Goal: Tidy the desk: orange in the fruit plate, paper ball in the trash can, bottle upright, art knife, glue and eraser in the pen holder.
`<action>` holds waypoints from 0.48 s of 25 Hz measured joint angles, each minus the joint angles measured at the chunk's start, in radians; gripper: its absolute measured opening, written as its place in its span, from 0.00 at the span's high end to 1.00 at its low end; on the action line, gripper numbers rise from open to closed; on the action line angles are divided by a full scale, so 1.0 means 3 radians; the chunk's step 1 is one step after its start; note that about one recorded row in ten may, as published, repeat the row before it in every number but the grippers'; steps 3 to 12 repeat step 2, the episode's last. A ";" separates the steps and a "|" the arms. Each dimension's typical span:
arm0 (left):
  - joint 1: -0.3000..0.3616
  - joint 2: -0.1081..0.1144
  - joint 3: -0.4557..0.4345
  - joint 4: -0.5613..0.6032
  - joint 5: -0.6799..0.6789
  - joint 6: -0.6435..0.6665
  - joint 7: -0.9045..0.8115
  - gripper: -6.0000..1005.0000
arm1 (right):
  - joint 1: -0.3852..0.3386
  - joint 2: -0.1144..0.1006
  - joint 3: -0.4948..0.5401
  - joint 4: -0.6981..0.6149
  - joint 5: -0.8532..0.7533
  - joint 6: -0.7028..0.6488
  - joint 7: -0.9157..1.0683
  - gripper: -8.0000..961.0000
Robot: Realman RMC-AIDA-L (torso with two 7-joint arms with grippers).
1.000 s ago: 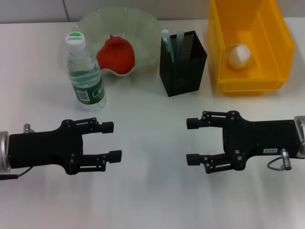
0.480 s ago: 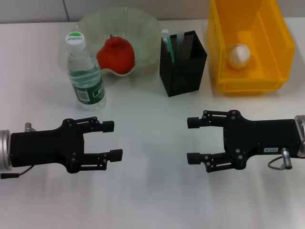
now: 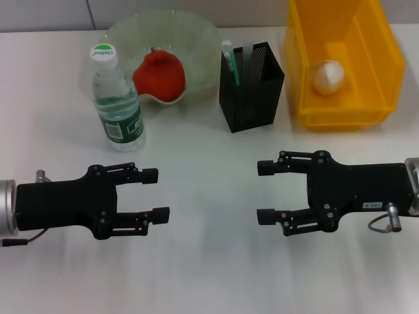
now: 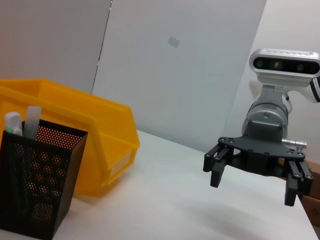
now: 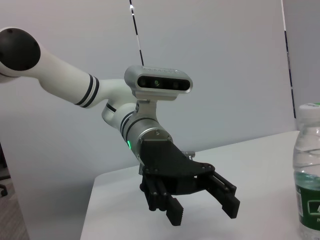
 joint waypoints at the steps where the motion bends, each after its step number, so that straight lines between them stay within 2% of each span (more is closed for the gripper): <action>1: 0.0001 0.0000 0.0003 0.0000 0.0002 0.0000 0.0000 0.21 | 0.0000 0.0000 -0.0001 0.0001 0.0000 0.0000 0.0000 0.15; 12: 0.0001 0.0000 0.0002 0.0000 0.0002 0.0000 -0.0001 0.21 | 0.0000 0.0000 -0.0002 0.0001 0.0000 0.0000 0.0000 0.15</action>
